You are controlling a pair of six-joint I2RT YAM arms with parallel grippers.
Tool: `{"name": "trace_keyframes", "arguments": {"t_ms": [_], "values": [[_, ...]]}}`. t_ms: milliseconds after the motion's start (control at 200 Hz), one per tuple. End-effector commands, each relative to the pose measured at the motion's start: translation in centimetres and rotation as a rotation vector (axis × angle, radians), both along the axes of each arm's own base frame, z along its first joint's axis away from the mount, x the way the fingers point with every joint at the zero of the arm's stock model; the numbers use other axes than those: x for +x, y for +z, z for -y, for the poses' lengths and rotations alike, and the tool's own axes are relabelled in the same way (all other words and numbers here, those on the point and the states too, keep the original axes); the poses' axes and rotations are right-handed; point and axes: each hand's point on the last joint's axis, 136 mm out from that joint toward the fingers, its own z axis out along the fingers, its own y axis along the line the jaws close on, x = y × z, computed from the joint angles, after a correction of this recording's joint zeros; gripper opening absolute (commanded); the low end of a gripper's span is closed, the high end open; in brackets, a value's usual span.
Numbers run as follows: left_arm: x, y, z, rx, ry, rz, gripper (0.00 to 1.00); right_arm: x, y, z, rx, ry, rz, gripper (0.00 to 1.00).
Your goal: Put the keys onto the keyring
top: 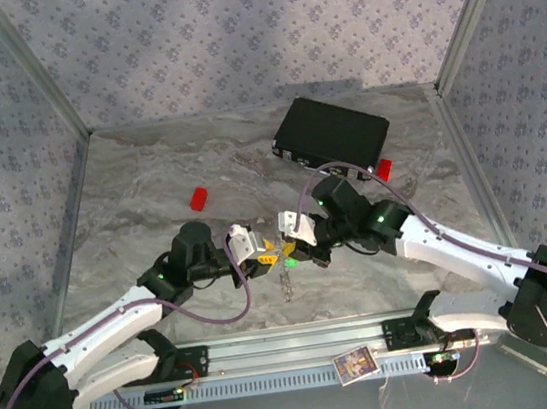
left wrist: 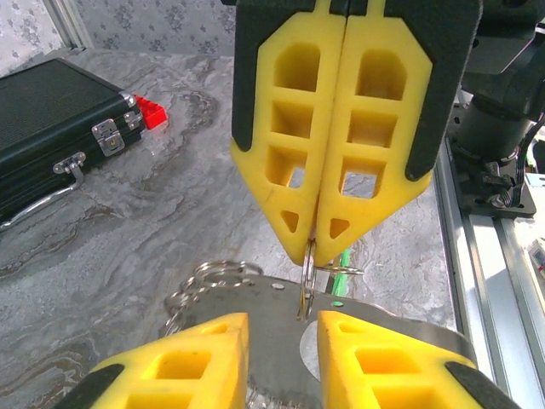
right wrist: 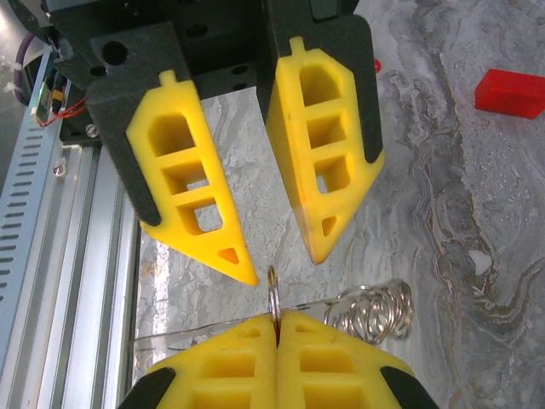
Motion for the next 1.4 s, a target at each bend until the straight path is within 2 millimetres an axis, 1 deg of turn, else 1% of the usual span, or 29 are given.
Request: {"name": "trace_keyframes", "arguments": {"t_ms": [0,115,220,365,430,520,595,630,710,820,969,1184,1299,1394], "values": [[-0.4,1.8,0.8,-0.04,-0.043,0.025,0.24,-0.2,0.9,-0.3,-0.02,0.038,0.032,0.0],[-0.4,1.8,0.8,-0.044,-0.047,0.026,0.18,-0.2,0.9,-0.6,-0.037,0.054,0.038,0.0],[-0.5,2.0,0.8,-0.05,-0.054,0.026,0.16,-0.2,0.9,-0.9,-0.045,0.066,0.043,0.0],[-0.6,2.1,0.9,-0.053,-0.061,0.028,0.03,-0.4,1.1,-1.1,-0.042,0.077,0.049,0.0],[-0.6,2.0,0.9,-0.052,-0.062,0.025,0.0,-0.4,1.2,-1.1,-0.031,0.078,0.045,0.0],[-0.6,2.0,1.0,-0.063,-0.063,0.026,0.0,-0.4,1.6,-1.1,0.002,0.066,0.041,0.0],[-0.6,2.1,1.0,-0.091,-0.057,0.024,0.0,-0.2,1.7,-0.8,0.043,0.042,0.032,0.15],[-0.5,2.3,1.1,-0.111,-0.053,0.023,0.0,0.0,1.7,-0.6,0.072,0.028,0.024,0.19],[-0.4,2.2,1.1,-0.147,-0.04,0.013,0.0,0.5,1.8,-0.1,0.143,-0.017,-0.007,0.23],[-0.4,2.2,1.2,-0.177,-0.031,0.003,0.0,0.6,1.6,0.1,0.206,-0.043,-0.044,0.25],[-0.3,2.1,1.2,-0.193,-0.028,0.002,0.0,0.5,1.0,0.0,0.232,-0.057,-0.07,0.25],[-0.4,2.1,1.3,-0.199,-0.035,-0.002,0.0,0.6,0.5,-0.2,0.237,-0.058,-0.082,0.24],[-0.4,2.1,1.3,-0.199,-0.036,-0.005,0.0,0.6,0.5,-0.3,0.237,-0.055,-0.085,0.2],[-0.5,2.2,1.3,-0.203,-0.039,-0.005,0.0,0.5,0.5,-0.3,0.239,-0.051,-0.087,0.14]]}}
